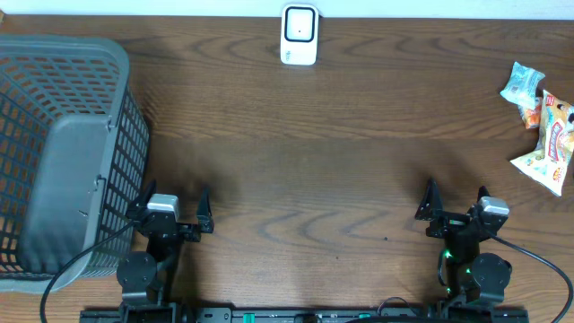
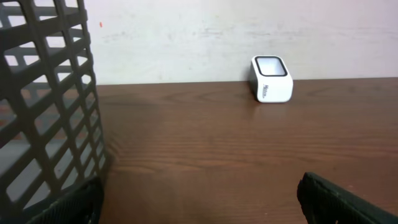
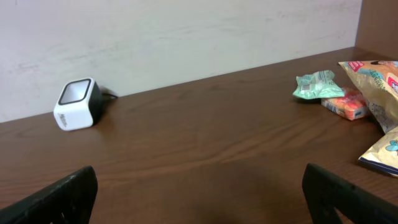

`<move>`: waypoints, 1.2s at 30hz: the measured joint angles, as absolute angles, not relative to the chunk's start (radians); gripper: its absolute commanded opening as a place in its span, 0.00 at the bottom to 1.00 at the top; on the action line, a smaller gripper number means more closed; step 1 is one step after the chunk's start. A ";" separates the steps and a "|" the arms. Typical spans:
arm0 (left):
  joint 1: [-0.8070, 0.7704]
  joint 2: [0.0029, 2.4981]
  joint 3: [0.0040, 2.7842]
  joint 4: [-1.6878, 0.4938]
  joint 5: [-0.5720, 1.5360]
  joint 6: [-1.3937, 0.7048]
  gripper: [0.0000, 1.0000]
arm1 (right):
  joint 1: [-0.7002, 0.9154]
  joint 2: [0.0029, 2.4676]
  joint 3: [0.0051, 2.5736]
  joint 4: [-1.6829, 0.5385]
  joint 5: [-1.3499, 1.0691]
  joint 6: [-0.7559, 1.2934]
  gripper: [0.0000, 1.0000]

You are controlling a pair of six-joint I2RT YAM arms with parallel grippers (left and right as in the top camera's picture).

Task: Scan the item barcode

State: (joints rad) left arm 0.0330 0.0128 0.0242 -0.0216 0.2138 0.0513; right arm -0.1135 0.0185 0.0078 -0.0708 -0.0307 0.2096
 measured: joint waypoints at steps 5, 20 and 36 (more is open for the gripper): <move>0.033 0.013 0.024 -0.024 0.196 0.051 0.98 | -0.113 0.019 0.008 -0.071 -0.031 0.210 0.99; 0.033 0.013 0.024 -0.037 0.071 -0.072 0.98 | -0.113 0.019 0.008 -0.071 -0.031 0.210 0.99; 0.033 0.013 0.024 -0.037 0.068 -0.079 0.98 | -0.113 0.019 0.008 -0.071 -0.031 0.210 0.99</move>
